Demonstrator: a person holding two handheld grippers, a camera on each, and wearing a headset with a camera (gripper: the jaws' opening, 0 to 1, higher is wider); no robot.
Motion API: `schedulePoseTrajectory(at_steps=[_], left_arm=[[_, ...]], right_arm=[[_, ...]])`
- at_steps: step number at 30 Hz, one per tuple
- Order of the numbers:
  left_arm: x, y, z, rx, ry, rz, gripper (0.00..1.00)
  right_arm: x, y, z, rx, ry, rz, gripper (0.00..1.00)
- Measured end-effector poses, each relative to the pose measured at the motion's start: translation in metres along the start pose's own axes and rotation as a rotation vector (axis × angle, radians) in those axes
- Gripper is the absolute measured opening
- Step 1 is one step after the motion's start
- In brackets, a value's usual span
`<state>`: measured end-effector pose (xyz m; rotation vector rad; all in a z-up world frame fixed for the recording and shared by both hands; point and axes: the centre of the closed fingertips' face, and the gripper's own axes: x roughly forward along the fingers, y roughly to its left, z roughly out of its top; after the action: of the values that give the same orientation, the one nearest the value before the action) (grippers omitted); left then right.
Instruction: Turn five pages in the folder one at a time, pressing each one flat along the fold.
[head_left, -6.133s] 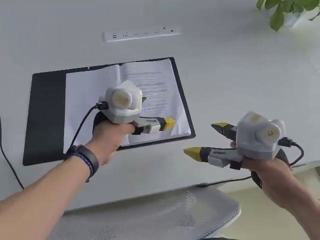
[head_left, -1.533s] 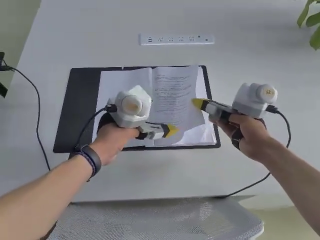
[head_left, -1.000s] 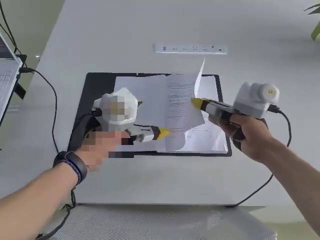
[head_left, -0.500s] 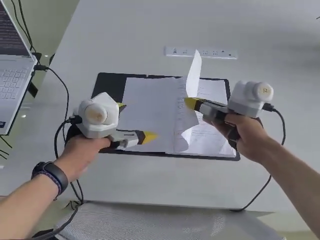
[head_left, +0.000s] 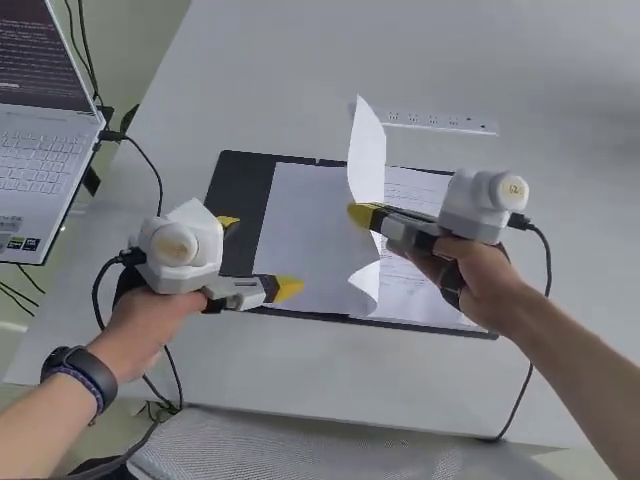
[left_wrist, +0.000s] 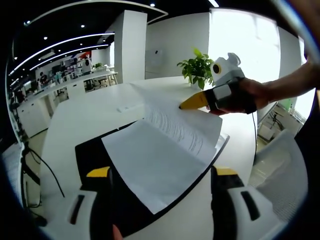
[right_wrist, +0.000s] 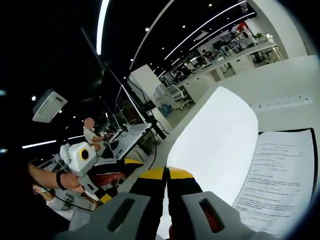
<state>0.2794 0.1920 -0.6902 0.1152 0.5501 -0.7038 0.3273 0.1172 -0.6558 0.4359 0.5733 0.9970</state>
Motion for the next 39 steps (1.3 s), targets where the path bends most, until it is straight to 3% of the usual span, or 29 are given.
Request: schedulePoseTrajectory(at_steps=[11, 16, 21, 30, 39], left_arm=[[-0.027, 0.015, -0.009, -0.043, -0.027, 0.045, 0.8], [-0.032, 0.013, -0.022, -0.061, -0.015, 0.043, 0.8], [-0.037, 0.012, -0.027, -0.085, -0.02, 0.05, 0.8], [-0.036, 0.013, -0.034, -0.106, -0.016, 0.051, 0.79], [-0.029, 0.014, -0.047, -0.118, 0.004, 0.04, 0.8]], right_arm=[[0.042, 0.006, -0.02, 0.021, 0.06, 0.018, 0.0], [0.062, 0.004, -0.034, 0.039, 0.101, 0.017, 0.0], [0.078, -0.002, -0.047, 0.059, 0.133, 0.015, 0.0], [0.104, -0.022, -0.076, 0.132, 0.201, -0.019, 0.0], [0.113, -0.037, -0.097, 0.2, 0.238, -0.055, 0.0]])
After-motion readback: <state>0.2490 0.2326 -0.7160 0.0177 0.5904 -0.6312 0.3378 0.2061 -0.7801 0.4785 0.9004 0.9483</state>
